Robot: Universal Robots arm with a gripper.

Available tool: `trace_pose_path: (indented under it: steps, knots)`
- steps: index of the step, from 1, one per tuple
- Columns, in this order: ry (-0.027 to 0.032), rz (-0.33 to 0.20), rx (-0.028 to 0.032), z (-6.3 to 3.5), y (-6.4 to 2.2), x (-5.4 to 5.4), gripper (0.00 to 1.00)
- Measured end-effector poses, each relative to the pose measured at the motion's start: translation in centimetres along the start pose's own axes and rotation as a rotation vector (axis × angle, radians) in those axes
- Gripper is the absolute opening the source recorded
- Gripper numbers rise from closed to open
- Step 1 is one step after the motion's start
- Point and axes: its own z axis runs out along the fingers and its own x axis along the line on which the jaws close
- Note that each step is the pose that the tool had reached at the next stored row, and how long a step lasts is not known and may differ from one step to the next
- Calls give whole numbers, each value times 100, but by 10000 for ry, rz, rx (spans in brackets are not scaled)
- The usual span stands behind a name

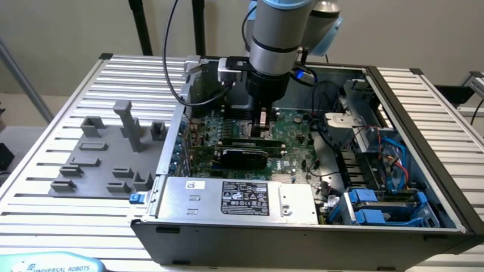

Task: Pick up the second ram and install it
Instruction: 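Insert the second ram into the second slot, then press down the second ram until it locks into place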

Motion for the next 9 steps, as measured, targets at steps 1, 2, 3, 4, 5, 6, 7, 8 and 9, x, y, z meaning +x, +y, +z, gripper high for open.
trace_pose_path:
  steps: [1, 2, 3, 4, 5, 6, 7, 8, 9]
  knots:
    - [0, 0, 0, 0, 0, 0, 11]
    - [1, 0, -1, 0, 0, 0, 11]
    - [0, 0, 0, 0, 0, 0, 11]
    - [2, -1, -1, -1, 0, 0, 11]
    - [1, 0, -1, -1, 0, 0, 11]
    - [1, 0, -1, -1, 0, 0, 11]
    - [1, 0, -1, -1, 0, 0, 11]
    - [2, -1, -1, -1, 0, 0, 11]
    - [2, 0, -1, -1, 0, 0, 11]
